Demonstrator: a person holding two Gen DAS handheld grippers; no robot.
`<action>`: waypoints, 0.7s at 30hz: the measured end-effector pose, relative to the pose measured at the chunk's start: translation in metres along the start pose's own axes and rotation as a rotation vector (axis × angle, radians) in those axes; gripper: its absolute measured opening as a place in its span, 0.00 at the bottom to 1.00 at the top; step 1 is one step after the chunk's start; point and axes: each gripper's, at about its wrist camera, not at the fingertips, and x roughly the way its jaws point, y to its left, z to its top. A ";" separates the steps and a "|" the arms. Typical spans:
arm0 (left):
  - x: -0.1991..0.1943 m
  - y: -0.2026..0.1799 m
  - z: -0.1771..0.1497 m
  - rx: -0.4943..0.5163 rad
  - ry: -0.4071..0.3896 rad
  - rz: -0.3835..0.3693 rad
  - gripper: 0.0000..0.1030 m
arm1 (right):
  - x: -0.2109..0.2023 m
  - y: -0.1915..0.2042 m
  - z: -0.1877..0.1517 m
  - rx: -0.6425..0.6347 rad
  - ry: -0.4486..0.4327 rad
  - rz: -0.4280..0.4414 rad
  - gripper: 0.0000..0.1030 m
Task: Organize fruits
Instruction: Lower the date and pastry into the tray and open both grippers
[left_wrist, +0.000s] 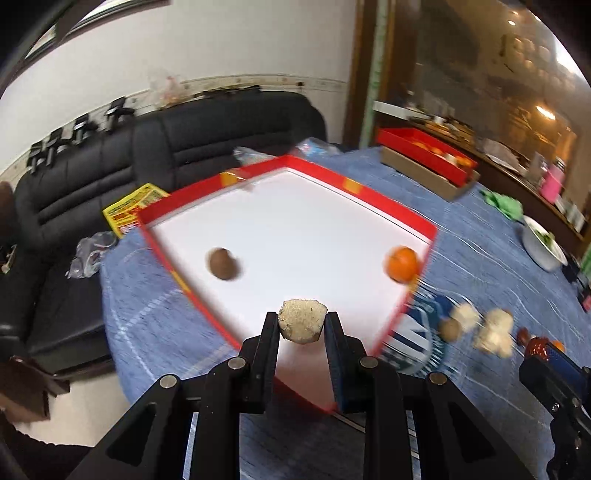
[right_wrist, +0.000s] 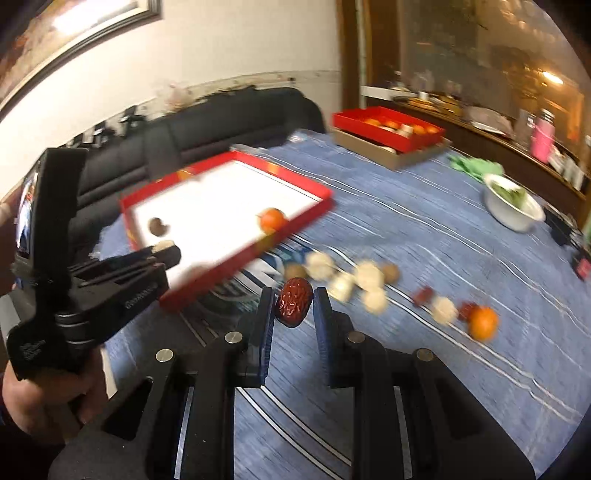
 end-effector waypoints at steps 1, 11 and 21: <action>0.001 0.006 0.003 -0.011 0.000 0.009 0.23 | 0.003 0.004 0.004 -0.006 0.000 0.008 0.20; 0.025 0.025 0.030 -0.037 0.022 0.056 0.23 | 0.046 0.039 0.063 -0.069 0.008 0.123 0.20; 0.043 0.007 0.035 -0.003 0.063 0.078 0.23 | 0.120 0.041 0.112 -0.054 0.091 0.113 0.20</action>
